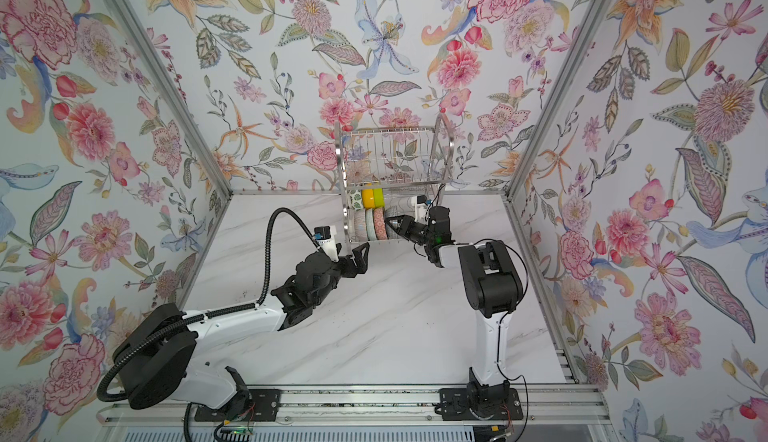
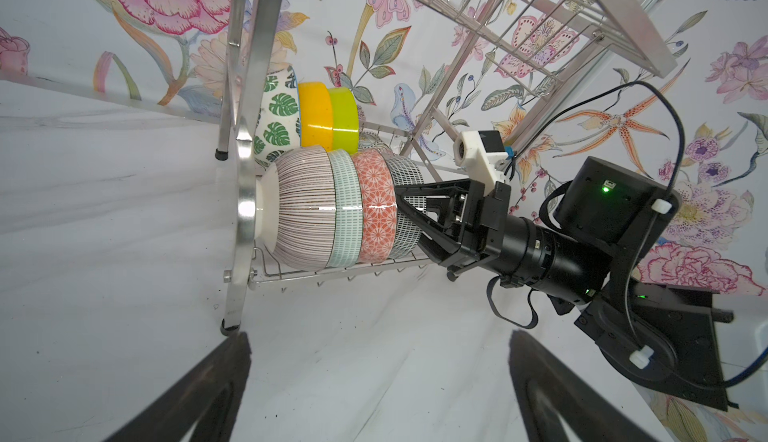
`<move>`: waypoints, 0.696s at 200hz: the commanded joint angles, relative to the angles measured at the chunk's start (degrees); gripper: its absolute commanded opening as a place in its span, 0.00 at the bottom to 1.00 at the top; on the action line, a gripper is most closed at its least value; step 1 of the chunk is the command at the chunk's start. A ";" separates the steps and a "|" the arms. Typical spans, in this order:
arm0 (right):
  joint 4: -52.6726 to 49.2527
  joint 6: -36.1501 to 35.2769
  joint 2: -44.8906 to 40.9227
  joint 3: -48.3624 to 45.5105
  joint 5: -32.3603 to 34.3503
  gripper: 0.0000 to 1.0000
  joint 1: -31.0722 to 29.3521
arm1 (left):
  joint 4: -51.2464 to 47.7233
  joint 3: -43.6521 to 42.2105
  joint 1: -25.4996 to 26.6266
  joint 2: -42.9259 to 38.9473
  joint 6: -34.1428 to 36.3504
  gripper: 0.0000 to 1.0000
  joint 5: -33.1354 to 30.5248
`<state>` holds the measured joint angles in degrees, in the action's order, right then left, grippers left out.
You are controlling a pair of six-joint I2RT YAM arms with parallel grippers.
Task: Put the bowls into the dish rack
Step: 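Open the right gripper and draw it back from the rack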
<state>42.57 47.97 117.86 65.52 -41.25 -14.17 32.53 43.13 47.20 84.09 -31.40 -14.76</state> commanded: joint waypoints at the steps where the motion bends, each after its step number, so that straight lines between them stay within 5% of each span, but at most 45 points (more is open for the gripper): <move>1: -2.57 -1.29 -3.24 -1.20 2.13 0.36 0.20 | -0.67 -0.75 -0.71 -1.14 -0.77 0.99 1.09; 79: -3.10 -1.46 -8.69 -4.16 3.66 0.48 0.33 | -1.05 -1.11 -0.72 -1.74 -0.86 0.99 1.13; 139: -8.17 -6.60 -20.78 -12.79 11.02 0.71 0.46 | -7.26 -2.10 -2.35 -7.31 4.24 0.99 -2.64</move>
<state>38.11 45.78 103.15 55.66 -35.20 -14.15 29.34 42.22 46.78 81.03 -30.65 -14.26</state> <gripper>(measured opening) 0.659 0.989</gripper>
